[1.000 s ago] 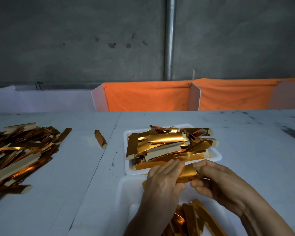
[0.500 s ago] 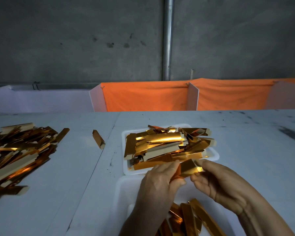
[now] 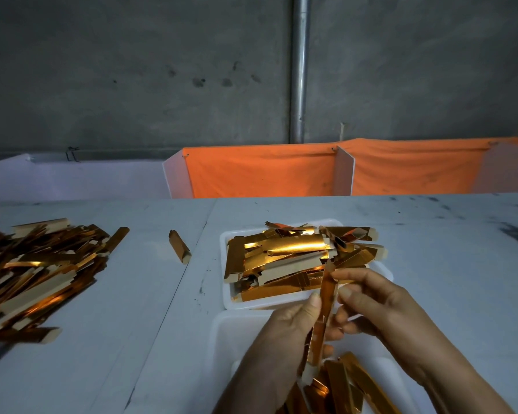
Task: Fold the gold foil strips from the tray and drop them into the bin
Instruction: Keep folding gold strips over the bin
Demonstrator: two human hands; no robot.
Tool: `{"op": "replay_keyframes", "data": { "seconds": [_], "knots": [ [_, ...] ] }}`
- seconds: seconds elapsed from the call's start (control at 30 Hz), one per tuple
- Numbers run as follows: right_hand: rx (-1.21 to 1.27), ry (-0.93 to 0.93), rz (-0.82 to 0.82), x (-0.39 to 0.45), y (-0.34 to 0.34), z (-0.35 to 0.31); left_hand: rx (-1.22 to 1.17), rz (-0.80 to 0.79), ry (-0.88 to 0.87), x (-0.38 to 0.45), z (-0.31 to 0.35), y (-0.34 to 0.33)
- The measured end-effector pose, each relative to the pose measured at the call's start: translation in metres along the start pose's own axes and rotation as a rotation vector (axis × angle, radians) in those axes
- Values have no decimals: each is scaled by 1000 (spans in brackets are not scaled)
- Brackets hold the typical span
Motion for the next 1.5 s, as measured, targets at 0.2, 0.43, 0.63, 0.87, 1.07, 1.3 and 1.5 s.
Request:
{"op": "replay_keyframes", "data": {
  "seconds": [0.2, 0.43, 0.63, 0.87, 1.07, 1.3, 1.5],
  "knots": [
    [-197, 72, 84, 1, 2, -2, -79, -28, 33, 0, 0, 0],
    [-363, 72, 151, 3, 10, 0, -77, -15, -13, 1, 2, 4],
    [-427, 30, 160, 4, 8, 9, 280, 192, -247, -4, 22, 10],
    [-298, -20, 191, 4, 12, 11, 364, 181, -298, -1, 23, 8],
    [-338, 25, 226, 3, 13, 6, 236, 169, -217, -4, 20, 12],
    [-352, 14, 120, 3, 8, 5, 261, 165, -197, -4, 20, 14],
    [-267, -43, 126, 3, 13, 7, 266, 129, -176, -6, 18, 14]
  ]
}}
Point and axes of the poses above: each hand's wrist, its own x-axis towards the middle knuckle, its own y-axis out of the back of the hand, z = x × y, the point moved 9 cm from there along x, towards the middle knuckle, and after that the axes turned 6 degrees about z, right-handed, at the moved point
